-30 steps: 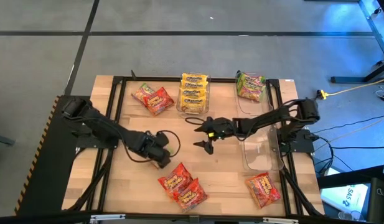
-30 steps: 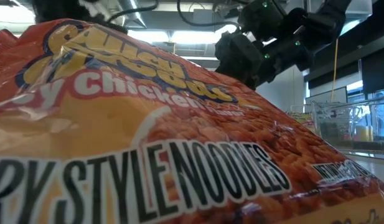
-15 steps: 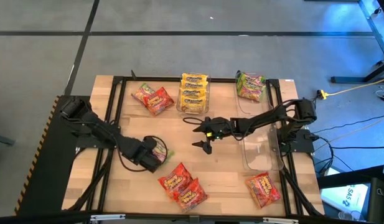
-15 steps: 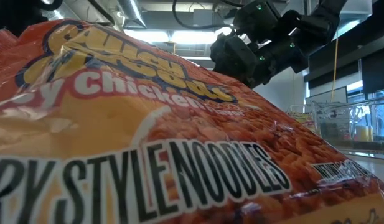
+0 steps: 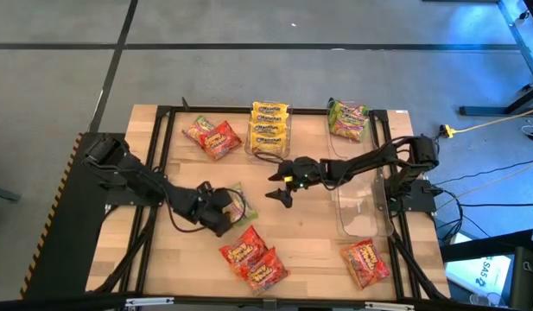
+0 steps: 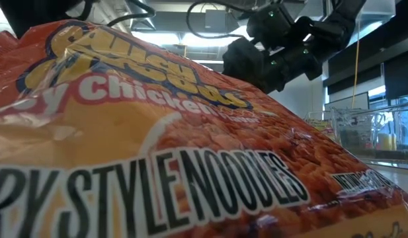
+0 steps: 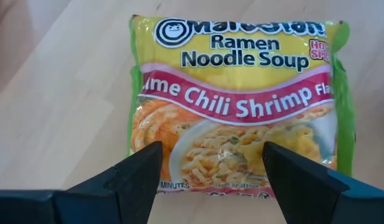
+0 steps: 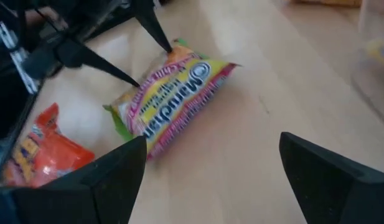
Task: Sort Maruchan noodles
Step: Put the green noodle pack into the top right transparent bin
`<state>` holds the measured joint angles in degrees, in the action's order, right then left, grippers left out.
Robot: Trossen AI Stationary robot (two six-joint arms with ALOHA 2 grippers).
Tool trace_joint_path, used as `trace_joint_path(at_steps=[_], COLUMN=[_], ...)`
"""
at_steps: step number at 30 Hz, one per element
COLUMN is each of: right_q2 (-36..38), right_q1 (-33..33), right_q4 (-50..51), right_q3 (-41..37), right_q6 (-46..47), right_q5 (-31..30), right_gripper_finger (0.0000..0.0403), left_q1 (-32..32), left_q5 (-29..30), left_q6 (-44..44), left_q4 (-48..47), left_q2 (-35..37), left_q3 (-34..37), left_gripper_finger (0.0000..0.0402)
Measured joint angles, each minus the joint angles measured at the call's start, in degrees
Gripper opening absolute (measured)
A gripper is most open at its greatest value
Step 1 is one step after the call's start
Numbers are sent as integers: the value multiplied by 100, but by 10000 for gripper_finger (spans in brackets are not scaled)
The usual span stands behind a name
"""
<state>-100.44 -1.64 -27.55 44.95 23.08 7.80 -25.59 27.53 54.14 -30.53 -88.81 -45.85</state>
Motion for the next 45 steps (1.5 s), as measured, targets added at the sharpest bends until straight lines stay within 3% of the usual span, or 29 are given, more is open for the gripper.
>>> trace_joint_path(at_steps=[5, 12, 21, 24, 32, 41, 45], right_q2=[-2, -576, -1641, -1836, -2161, -2182, -2361], right_q1=[2, 10, 10, 10, 10, 24, 98], right_q4=[32, -320, -342, 61, 277, 334, -117], right_q3=[2, 39, 1010, 1362, 1895, 1963, 1980], right_q6=[380, 1025, 1319, 1300, 1378, 1422, 1494], right_q5=[135, 440, 988, 1065, 1190, 1148, 1161], right_gripper_finger=[335, 335, 335, 335, 335, 335, 335], left_q1=[52, -106, -174, -196, -238, -302, -335], left_q5=[141, 421, 513, 541, 602, 812, 892], left_q6=[-101, -89, -225, -225, -219, -181, -198], left_q4=[843, 964, 1196, 1196, 1256, 1551, 1841], left_q2=[-33, -53, -61, -61, -117, -507, -691], left_q3=[340, 381, 388, 388, 386, 359, 359], left_gripper_finger=[273, 273, 273, 273, 273, 273, 273])
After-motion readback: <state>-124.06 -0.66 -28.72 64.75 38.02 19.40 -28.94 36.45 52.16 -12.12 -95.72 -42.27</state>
